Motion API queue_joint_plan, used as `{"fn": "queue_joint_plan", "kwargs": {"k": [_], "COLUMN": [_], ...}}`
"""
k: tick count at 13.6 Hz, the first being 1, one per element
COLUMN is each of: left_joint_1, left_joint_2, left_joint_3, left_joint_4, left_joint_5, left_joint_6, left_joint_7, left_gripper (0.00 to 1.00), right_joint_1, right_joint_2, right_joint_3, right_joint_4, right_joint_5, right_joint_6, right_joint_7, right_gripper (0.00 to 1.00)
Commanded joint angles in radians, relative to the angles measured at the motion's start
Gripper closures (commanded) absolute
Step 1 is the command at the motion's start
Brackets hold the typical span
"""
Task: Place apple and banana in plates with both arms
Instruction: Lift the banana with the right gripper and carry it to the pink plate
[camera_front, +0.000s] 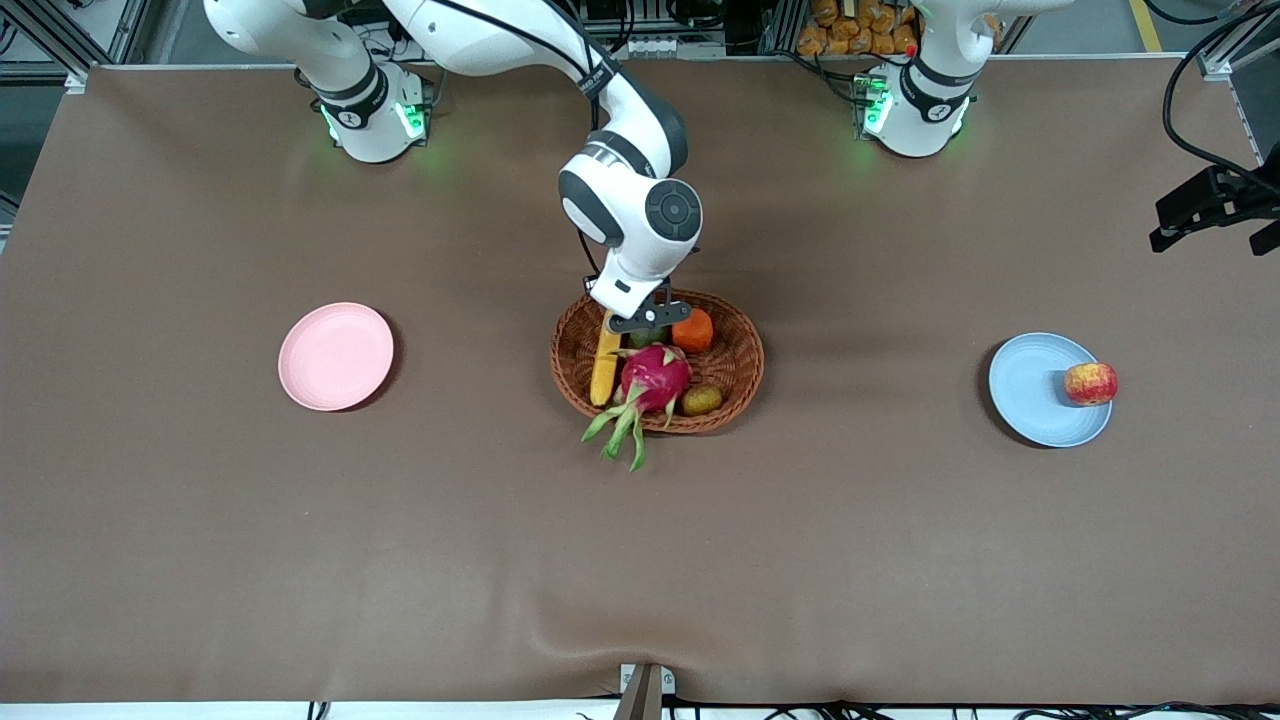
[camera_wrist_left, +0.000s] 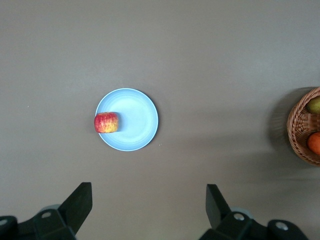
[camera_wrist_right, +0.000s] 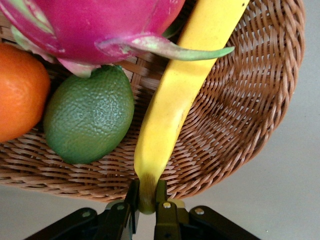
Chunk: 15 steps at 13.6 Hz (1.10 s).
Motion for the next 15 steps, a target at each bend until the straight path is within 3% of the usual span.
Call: {"fn": "queue_joint_plan", "kwargs": {"k": [1, 9, 15], "left_joint_1": [0.001, -0.001, -0.011], "left_joint_2": [-0.011, 0.001, 0.010], "left_joint_3": [-0.003, -0.003, -0.003], "left_joint_4": [-0.014, -0.011, -0.002], "left_joint_5": [-0.018, -0.009, -0.004], "left_joint_6": [0.007, 0.007, 0.007], "left_joint_7": [-0.028, -0.048, -0.046], "left_gripper": [0.00, 0.00, 0.00], "right_joint_1": [-0.002, -0.070, -0.315], "right_joint_2": [0.003, -0.067, -0.183], "right_joint_3": [-0.007, -0.042, -0.048], "right_joint_4": [0.055, 0.207, 0.188], "right_joint_5": [-0.010, -0.015, -0.004], "right_joint_6": [-0.032, -0.323, -0.447], "right_joint_7": [0.002, -0.001, -0.130], "right_gripper": [1.00, 1.00, 1.00]}}
